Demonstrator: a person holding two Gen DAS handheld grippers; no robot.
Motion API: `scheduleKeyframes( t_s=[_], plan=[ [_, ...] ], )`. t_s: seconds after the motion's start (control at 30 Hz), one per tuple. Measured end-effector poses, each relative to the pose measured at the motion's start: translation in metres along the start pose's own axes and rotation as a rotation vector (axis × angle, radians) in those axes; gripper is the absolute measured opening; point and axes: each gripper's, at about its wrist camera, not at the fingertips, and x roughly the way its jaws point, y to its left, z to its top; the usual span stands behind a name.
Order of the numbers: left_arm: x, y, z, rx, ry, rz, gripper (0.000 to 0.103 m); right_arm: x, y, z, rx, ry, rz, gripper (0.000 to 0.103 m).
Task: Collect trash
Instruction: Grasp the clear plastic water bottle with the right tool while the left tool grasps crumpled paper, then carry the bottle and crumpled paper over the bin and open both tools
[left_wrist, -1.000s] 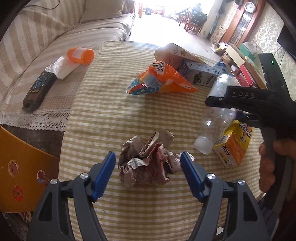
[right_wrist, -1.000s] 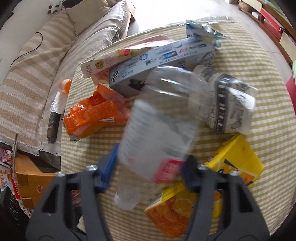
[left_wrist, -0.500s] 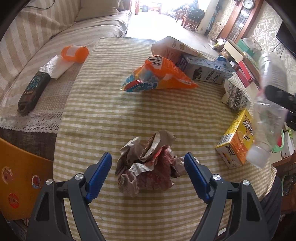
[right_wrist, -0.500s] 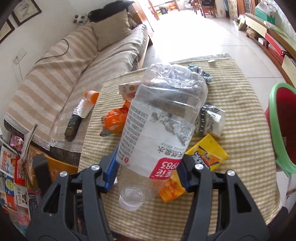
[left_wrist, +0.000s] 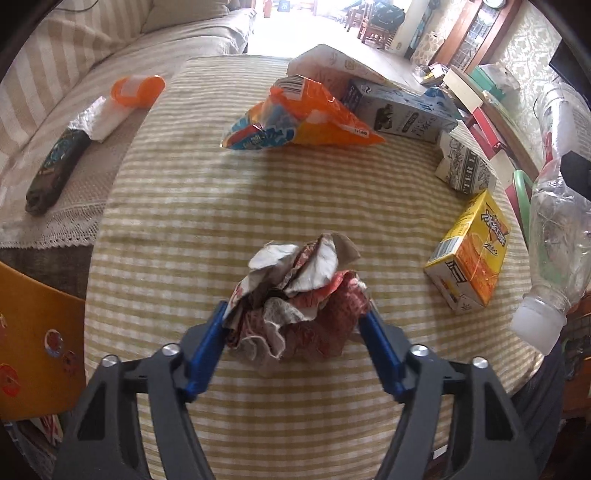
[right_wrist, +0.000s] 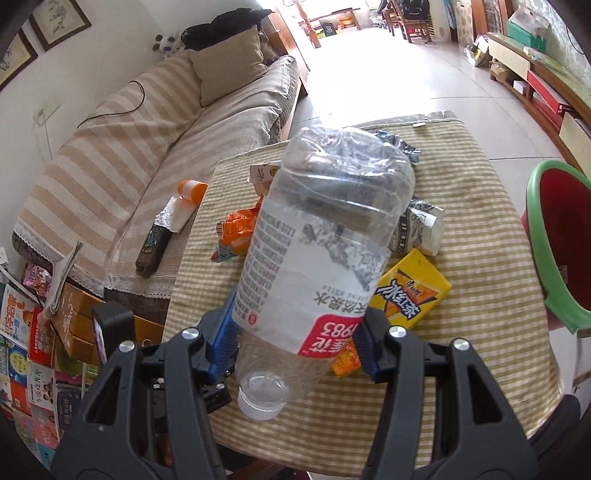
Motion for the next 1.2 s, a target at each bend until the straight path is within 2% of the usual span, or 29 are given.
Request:
scheduleKeyframes(
  t_s=[0.03,0.1,0.17,0.33,0.57,0.83,1.2],
  plan=[
    [-0.002,-0.001,0.001,0.008,-0.011,0.007,0.051,-0.001,0.001,0.001,-0.003,-0.004,0.0,0.053],
    [-0.011,-0.002,0.004,0.018,-0.046,0.018,0.032,-0.004,0.003,0.001,-0.017,-0.016,-0.004,0.053],
    [-0.021,0.0,0.011,-0.004,-0.071,-0.011,0.031,-0.01,0.005,0.003,-0.03,-0.032,-0.009,0.053],
    [-0.058,-0.004,0.027,-0.025,-0.182,-0.019,0.03,-0.03,0.008,0.007,-0.06,-0.091,-0.025,0.053],
    [-0.113,-0.035,0.058,0.019,-0.327,-0.001,0.03,-0.066,0.013,0.023,-0.115,-0.2,-0.062,0.053],
    [-0.141,-0.062,0.077,0.042,-0.391,-0.049,0.03,-0.097,0.005,0.033,-0.123,-0.287,-0.104,0.053],
    [-0.147,-0.097,0.084,0.109,-0.414,-0.097,0.03,-0.126,-0.03,0.035,-0.074,-0.358,-0.194,0.053]
  ],
)
